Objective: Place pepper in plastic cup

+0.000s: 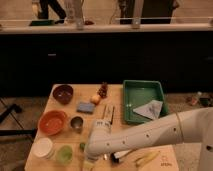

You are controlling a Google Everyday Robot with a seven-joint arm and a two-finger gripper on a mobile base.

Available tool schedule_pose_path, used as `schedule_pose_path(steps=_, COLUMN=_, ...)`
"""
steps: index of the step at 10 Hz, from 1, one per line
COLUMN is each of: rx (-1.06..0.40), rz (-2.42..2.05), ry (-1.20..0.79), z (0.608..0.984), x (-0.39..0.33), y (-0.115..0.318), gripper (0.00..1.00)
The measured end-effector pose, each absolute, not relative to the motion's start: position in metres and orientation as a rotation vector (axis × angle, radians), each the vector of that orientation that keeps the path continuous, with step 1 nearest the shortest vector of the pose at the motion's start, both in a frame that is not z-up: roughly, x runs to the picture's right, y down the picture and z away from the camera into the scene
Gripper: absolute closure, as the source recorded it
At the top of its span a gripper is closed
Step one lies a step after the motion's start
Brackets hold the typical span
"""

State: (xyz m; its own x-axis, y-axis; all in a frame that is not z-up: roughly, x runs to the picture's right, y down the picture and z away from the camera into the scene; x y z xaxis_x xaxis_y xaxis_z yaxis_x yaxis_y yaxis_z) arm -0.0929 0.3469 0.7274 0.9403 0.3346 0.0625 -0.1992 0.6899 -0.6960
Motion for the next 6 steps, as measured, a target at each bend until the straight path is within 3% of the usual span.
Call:
schedule_pose_path(steps=2, rx=-0.766, rz=0.293, ry=-0.196, z=0.734, x=-0.096, y=0.354, gripper=0.22)
schedule_pose_path(steps=6, rx=-0.774, rz=0.287, ry=-0.209, z=0.741, x=-0.093, y=0.359, gripper=0.60)
